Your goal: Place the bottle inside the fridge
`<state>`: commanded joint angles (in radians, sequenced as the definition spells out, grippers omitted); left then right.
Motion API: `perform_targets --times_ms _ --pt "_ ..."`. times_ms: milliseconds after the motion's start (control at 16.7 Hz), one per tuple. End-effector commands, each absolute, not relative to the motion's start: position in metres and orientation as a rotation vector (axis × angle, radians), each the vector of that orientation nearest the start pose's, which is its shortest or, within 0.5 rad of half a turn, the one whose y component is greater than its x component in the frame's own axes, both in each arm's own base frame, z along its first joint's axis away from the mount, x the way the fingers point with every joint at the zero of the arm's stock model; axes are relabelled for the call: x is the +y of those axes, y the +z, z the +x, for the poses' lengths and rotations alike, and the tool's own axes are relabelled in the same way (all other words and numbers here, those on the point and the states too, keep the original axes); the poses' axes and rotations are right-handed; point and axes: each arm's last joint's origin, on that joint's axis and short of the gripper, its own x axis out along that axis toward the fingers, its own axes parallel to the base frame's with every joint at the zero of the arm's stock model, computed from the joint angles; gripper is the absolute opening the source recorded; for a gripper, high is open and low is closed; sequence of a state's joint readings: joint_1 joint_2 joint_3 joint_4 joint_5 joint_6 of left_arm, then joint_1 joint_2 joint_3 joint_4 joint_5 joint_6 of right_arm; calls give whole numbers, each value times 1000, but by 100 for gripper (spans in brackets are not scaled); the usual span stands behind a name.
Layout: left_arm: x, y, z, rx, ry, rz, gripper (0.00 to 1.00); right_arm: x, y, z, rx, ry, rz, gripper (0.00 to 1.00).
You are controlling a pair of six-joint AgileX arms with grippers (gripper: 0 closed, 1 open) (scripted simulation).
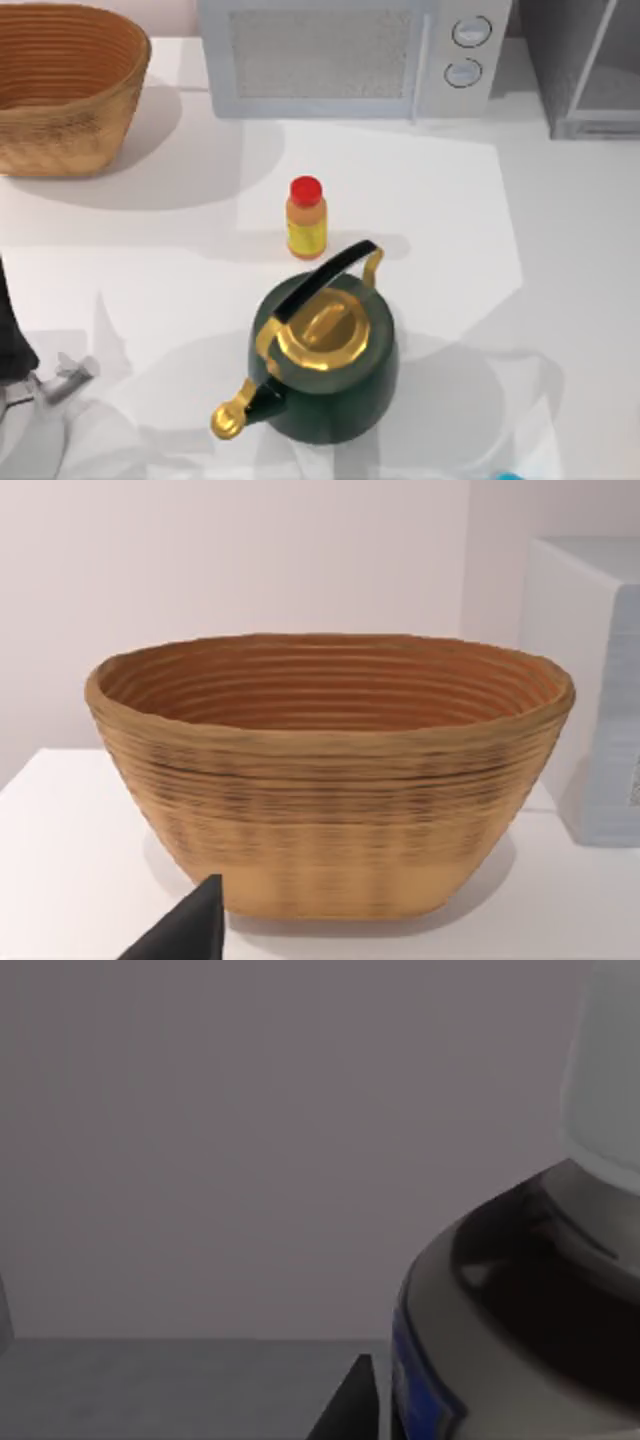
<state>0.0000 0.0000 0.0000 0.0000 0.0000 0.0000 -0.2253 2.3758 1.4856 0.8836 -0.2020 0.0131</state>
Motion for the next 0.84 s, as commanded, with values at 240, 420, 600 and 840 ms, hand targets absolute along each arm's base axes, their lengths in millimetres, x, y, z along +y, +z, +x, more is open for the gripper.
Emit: perform_targets --times_ms 240,420,600,840 --pt "-1 160 106 0 0 0 100 -103 129 504 9 4 4 68" --pt "-1 160 106 0 0 0 100 -103 129 504 9 4 4 91" --pt "-1 160 106 0 0 0 100 -103 129 504 9 4 4 100" --pt "-1 160 106 0 0 0 100 -103 129 504 9 4 4 100"
